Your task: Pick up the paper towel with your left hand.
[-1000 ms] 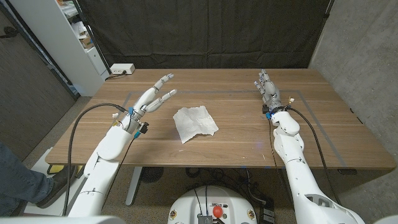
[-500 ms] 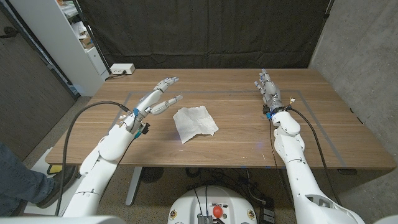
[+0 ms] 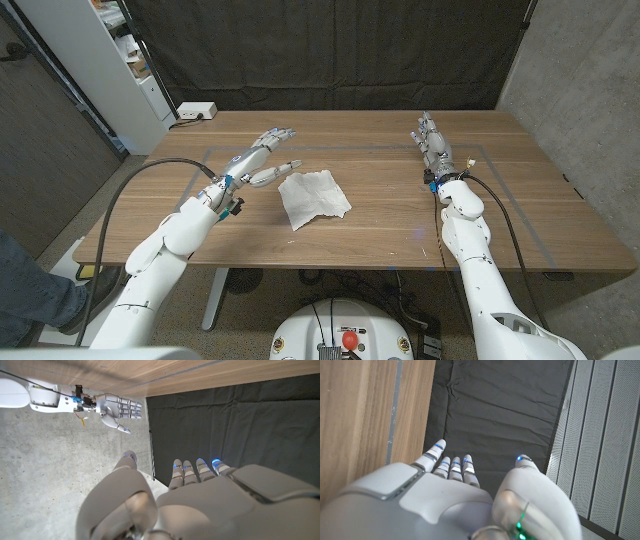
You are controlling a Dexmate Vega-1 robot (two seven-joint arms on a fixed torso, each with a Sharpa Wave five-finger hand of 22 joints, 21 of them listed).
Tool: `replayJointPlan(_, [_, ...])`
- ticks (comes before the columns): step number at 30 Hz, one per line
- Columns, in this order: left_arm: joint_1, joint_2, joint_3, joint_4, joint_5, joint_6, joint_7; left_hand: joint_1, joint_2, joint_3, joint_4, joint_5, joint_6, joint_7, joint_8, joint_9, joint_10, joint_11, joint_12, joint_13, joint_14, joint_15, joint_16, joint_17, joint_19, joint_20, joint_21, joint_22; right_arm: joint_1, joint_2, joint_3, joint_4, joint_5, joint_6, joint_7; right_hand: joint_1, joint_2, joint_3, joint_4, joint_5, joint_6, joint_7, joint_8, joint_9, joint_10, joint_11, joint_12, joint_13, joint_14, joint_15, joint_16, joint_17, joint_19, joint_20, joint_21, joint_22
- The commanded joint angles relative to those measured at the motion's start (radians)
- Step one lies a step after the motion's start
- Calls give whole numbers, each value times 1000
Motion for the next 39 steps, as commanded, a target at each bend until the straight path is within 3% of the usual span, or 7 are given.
replayJointPlan(1, [6, 65, 41, -42, 78, 58, 28, 20, -3, 4, -15, 0, 3, 0, -5, 1, 4, 3, 0, 3, 5, 8, 5, 1, -27, 25, 5, 2, -6, 6, 5, -1, 4, -2, -6, -1, -2, -5, -1, 11, -5, 2, -3, 1, -7, 8, -3, 0, -5, 5, -2, 0, -7, 4, 0, 5])
replayJointPlan(5, [16, 88, 45, -70, 94, 90, 16, 41, -11, 8, -35, 2, -11, 7, -11, 2, -4, 11, -3, 4, 5, 27, 3, 3, -27, 60, 5, 3, -3, 7, 5, -6, 4, -6, -8, -2, -1, -6, -1, 12, -11, 2, -5, 1, -13, 7, -4, 0, -7, 5, -2, 0, -8, 3, 0, 5])
replayJointPlan(19, [57, 151, 44, -135, 125, 145, 3, 79, -16, 19, -66, 6, -31, 11, -15, 3, -24, 17, -10, 7, -4, 38, 0, 5, -23, 76, 6, 4, -4, 16, 1, -20, -2, -17, -20, -3, 1, -7, -1, 14, -16, -1, -6, 1, -17, 8, -3, 1, -13, 6, -3, -2, -13, 5, -1, 5])
replayJointPlan(28, [76, 181, 38, -181, 139, 189, -29, 127, -20, 33, -99, 12, -22, 7, -7, 6, -26, 11, -8, 10, 2, 42, 3, 6, 1, 88, 12, 4, -21, 20, 8, -45, -6, -17, -42, -3, 4, -7, -1, 15, -22, -3, -8, 1, -20, 7, -3, 1, -10, 3, -1, -3, -3, 3, 3, 5])
replayJointPlan(34, [76, 201, 42, -210, 150, 225, -73, 229, -28, 60, -135, 25, 40, -3, 22, 14, 44, 16, 27, 23, 40, 46, 15, 9, 20, 92, 12, 4, -27, 22, 8, -53, -6, -17, -48, -3, 6, -7, -2, 16, -24, -3, -8, 1, -22, 7, -3, 1, -10, 5, 0, -3, -1, 4, 4, 5])
replayJointPlan(39, [69, 221, 45, -227, 139, 245, -120, 274, -38, 70, -137, 25, 73, -11, 35, 18, 84, -6, 46, 32, 56, 40, 18, 9, 22, 94, 10, 4, -29, 26, 9, -60, -2, -19, -53, -3, 7, -8, -2, 17, -25, -3, -8, 1, -22, 7, -2, 1, -10, 6, 0, -3, 1, 2, 4, 5])
